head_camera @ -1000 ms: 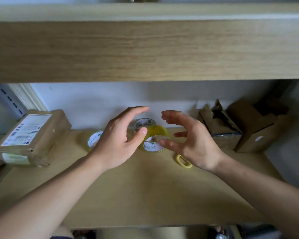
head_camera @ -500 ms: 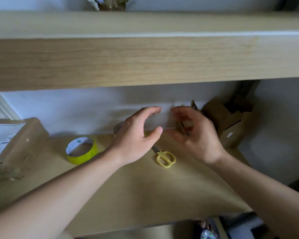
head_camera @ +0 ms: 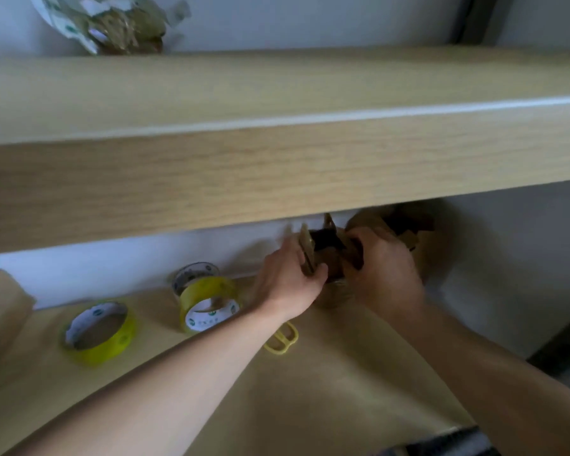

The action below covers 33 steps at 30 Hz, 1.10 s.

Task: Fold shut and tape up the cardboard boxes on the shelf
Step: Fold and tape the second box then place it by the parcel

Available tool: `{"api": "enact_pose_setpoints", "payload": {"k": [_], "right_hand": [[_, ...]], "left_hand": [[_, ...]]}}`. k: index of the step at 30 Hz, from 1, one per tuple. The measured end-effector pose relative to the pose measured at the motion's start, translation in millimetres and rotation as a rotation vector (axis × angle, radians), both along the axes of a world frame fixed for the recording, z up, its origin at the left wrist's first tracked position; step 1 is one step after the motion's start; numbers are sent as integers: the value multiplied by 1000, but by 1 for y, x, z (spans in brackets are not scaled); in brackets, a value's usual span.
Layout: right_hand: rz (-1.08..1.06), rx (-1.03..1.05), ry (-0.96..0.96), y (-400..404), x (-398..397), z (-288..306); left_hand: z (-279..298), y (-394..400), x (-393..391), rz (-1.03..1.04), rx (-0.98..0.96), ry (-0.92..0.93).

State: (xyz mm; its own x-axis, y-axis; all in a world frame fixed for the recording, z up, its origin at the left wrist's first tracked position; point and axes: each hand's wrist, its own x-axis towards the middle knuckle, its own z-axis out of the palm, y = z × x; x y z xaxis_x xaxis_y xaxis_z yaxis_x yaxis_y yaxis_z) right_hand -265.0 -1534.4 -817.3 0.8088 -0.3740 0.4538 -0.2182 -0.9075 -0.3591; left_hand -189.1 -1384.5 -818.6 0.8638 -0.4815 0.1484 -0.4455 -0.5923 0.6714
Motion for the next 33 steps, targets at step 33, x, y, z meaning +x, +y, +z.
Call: {"api": "enact_pose_setpoints", "payload": {"k": [33], "right_hand": [[480, 179, -110, 108, -40, 43]], "left_hand": [[30, 178, -30, -118, -18, 119]]}}
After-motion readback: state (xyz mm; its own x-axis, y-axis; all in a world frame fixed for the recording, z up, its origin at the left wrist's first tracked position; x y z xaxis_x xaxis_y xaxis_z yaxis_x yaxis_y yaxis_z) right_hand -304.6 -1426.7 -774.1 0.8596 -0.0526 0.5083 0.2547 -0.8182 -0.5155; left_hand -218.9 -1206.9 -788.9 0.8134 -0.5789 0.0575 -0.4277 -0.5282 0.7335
